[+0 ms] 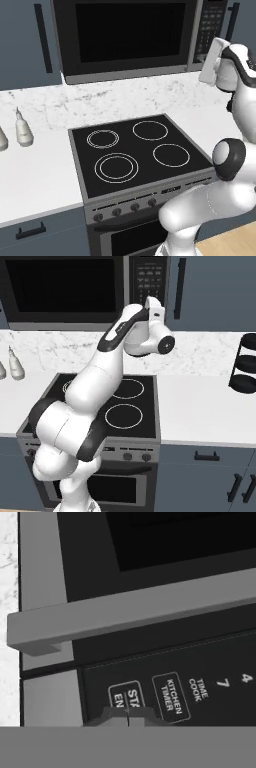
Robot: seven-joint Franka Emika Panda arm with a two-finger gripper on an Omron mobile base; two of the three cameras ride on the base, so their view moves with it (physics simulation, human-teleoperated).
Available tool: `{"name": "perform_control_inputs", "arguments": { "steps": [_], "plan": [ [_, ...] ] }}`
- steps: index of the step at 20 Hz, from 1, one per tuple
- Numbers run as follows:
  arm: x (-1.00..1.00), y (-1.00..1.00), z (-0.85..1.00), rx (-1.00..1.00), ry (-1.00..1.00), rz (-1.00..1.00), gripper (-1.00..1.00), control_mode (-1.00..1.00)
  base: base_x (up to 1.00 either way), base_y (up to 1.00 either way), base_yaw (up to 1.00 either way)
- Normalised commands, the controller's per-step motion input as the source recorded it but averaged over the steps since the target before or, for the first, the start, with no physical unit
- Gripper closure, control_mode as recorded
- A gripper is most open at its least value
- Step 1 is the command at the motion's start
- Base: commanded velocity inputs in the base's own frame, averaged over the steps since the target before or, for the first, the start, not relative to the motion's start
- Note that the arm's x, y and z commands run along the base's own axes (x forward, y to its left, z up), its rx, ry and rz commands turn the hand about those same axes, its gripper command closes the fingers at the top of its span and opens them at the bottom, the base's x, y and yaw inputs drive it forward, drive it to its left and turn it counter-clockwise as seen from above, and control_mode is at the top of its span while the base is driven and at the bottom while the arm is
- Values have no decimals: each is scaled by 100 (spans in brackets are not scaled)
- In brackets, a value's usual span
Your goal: Pick the lemon wedge from the sink and place it in the bowl. Then pick the bowl and place it in the microwave. Then close the microwave door and press the start button.
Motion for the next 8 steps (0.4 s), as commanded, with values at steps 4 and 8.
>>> {"name": "perform_control_inputs", "arguments": {
  "steps": [4, 8],
  "plan": [
    [-76, 4, -2, 0, -8, 0, 100, -100, 0, 0, 0],
    [-100, -8, -2, 0, -5, 0, 100, -100, 0, 0, 0]
  ]
}}
